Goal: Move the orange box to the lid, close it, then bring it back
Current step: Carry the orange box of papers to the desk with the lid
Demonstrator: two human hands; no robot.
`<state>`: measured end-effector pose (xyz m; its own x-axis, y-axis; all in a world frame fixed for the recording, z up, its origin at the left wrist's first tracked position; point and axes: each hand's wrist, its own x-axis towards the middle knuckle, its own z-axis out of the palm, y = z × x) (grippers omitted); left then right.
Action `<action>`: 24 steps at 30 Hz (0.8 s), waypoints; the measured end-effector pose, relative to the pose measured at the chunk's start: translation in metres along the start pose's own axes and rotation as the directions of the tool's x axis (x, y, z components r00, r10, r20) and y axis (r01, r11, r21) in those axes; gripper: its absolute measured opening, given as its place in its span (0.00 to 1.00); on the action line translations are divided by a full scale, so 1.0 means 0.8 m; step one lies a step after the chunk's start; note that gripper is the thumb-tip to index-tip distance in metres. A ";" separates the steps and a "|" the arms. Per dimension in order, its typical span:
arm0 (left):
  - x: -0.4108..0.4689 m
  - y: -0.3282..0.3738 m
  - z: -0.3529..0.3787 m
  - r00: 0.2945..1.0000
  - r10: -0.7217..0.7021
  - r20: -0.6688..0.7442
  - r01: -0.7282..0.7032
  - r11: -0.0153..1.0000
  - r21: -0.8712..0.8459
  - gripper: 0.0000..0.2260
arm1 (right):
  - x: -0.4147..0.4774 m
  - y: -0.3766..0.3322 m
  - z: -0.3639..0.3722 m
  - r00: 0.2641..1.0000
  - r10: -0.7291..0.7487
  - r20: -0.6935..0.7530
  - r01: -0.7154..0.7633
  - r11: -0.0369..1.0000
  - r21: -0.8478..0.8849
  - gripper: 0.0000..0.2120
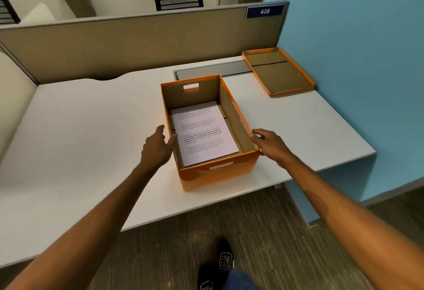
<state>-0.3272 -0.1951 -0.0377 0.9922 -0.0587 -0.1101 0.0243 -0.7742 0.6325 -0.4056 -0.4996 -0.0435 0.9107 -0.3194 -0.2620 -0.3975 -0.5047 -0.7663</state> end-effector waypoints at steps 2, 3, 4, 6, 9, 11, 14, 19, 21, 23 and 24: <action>0.000 0.009 0.002 0.996 0.087 -0.020 -0.086 0.996 0.027 0.28 | 0.000 -0.001 -0.006 1.000 -0.008 -0.015 0.008 1.000 -0.023 0.25; 0.000 0.015 0.003 0.991 0.129 -0.024 -0.128 0.991 0.045 0.27 | 0.001 -0.002 -0.008 1.000 -0.012 -0.018 0.011 0.999 -0.034 0.25; 0.001 0.020 0.005 0.986 0.165 -0.024 -0.163 0.985 0.064 0.27 | 0.002 -0.002 -0.012 1.000 -0.016 -0.022 0.015 0.999 -0.045 0.25; 0.004 0.034 0.008 0.977 0.214 -0.008 -0.213 0.975 0.069 0.27 | 0.005 -0.004 -0.019 0.999 -0.027 -0.038 0.024 0.998 -0.064 0.25; 0.009 0.058 0.018 0.962 0.273 0.007 -0.273 0.961 0.042 0.25 | 0.015 -0.004 -0.033 0.997 -0.045 -0.060 0.041 0.997 -0.068 0.24; 0.011 0.075 0.027 0.952 0.307 0.005 -0.307 0.951 0.039 0.24 | 0.022 -0.004 -0.042 0.996 -0.048 -0.072 0.044 0.998 -0.051 0.24; 0.014 0.100 0.045 0.936 0.351 0.010 -0.351 0.936 0.033 0.23 | 0.035 -0.001 -0.056 0.994 -0.068 -0.086 0.064 0.997 -0.047 0.22; 0.033 0.153 0.081 0.910 0.415 0.021 -0.414 0.910 -0.015 0.21 | 0.074 0.004 -0.088 0.990 -0.099 -0.104 0.097 0.995 -0.025 0.21; 0.048 0.179 0.098 0.900 0.437 0.001 -0.436 0.899 -0.044 0.20 | 0.096 0.009 -0.103 0.987 -0.114 -0.111 0.113 0.993 -0.018 0.20; 0.064 0.207 0.115 0.892 0.451 -0.017 -0.451 0.890 -0.070 0.19 | 0.122 0.017 -0.120 0.985 -0.127 -0.113 0.126 0.992 -0.015 0.19; 0.074 0.222 0.125 0.891 0.453 -0.023 -0.454 0.887 -0.084 0.19 | 0.137 0.022 -0.130 0.985 -0.134 -0.112 0.133 0.991 -0.016 0.19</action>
<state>-0.2767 -0.3990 -0.0085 0.8979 -0.3891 0.2060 -0.4182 -0.6076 0.6753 -0.3246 -0.6265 -0.0245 0.9374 -0.3366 -0.0899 -0.2747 -0.5553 -0.7850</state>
